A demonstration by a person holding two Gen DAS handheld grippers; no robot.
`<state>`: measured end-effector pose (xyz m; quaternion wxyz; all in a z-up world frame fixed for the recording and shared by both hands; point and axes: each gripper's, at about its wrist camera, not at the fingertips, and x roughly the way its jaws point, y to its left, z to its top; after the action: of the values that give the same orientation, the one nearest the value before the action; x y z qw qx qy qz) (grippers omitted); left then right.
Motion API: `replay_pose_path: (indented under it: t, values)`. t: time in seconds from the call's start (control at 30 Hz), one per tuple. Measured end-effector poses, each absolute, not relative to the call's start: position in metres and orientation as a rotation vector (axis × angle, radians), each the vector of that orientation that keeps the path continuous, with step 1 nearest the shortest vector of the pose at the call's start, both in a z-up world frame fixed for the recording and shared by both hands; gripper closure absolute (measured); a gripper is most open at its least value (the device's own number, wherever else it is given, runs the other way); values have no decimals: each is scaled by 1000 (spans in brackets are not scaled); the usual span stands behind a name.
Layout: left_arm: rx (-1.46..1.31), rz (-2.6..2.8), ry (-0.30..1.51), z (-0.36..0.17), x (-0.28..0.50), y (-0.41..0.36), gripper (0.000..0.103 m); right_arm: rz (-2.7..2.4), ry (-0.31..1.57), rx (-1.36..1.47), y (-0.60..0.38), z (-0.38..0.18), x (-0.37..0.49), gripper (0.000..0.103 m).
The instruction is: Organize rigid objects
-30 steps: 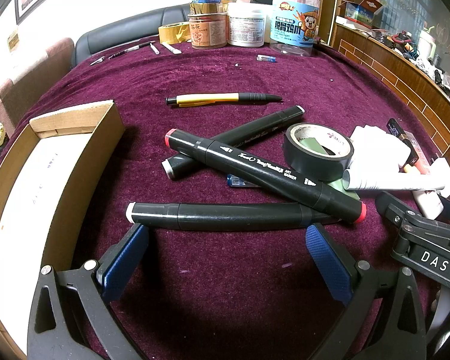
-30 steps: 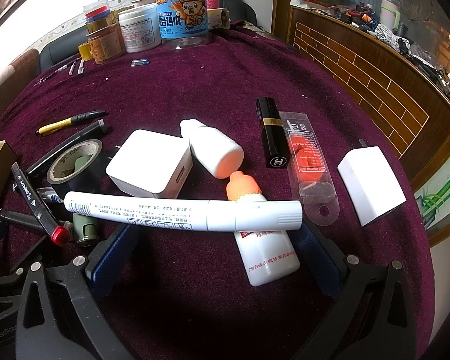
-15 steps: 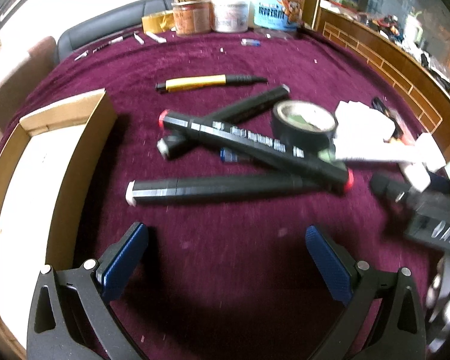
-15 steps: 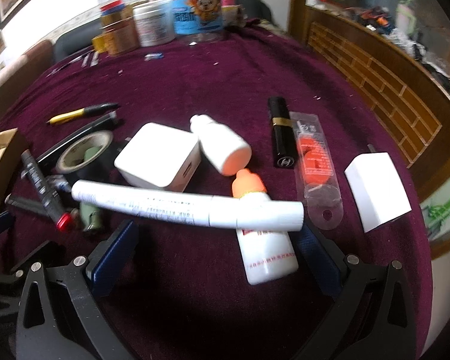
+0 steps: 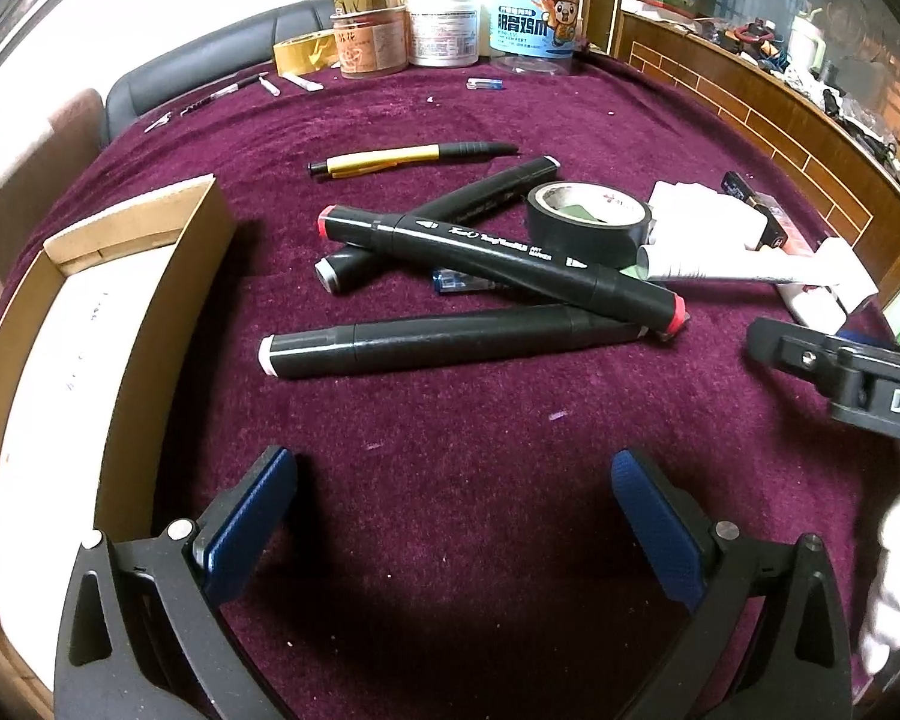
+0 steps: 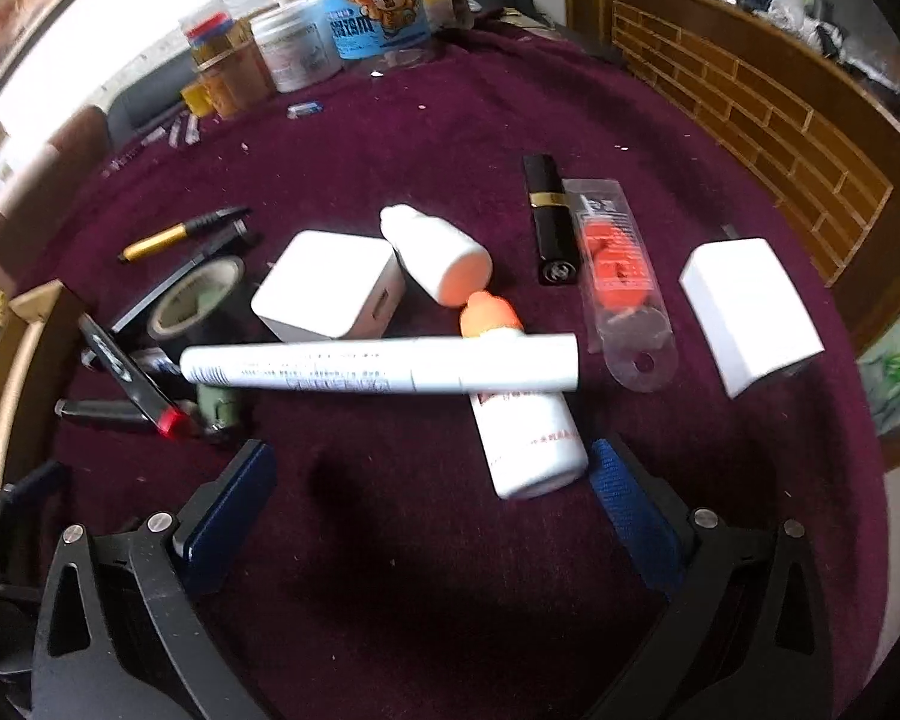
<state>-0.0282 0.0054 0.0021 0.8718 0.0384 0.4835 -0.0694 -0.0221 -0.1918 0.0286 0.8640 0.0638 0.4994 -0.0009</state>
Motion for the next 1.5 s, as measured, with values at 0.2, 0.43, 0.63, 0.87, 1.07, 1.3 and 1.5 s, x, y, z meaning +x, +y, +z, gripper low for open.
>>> replay_pose_path:
  t: [0.2, 0.43, 0.63, 0.87, 1.07, 1.3, 1.5]
  values:
    - [87, -141, 1011, 2, -28, 5, 1, 37, 783, 141, -188, 83, -64, 5]
    - [-78, -229, 982, 30, -50, 31, 4, 80, 893, 238, -224, 75, 3, 5]
    - [-90, -257, 902, 61, -71, 58, 4, 378, 1017, 298, -191, 54, 8, 11]
    - [-178, -299, 975, 50, -57, 67, 6, 443, 845, 153, -156, 79, -41, 11]
    - [-145, -345, 992, 52, -47, 42, 22, 269, 647, 151, -179, 80, -46, 11]
    - [-103, -347, 991, 58, 16, 15, 22, 157, 603, 70, -183, 73, -54, 11]
    - [-130, -343, 1196, 15, 52, 15, 23, 158, 629, 55, -182, 70, -47, 11]
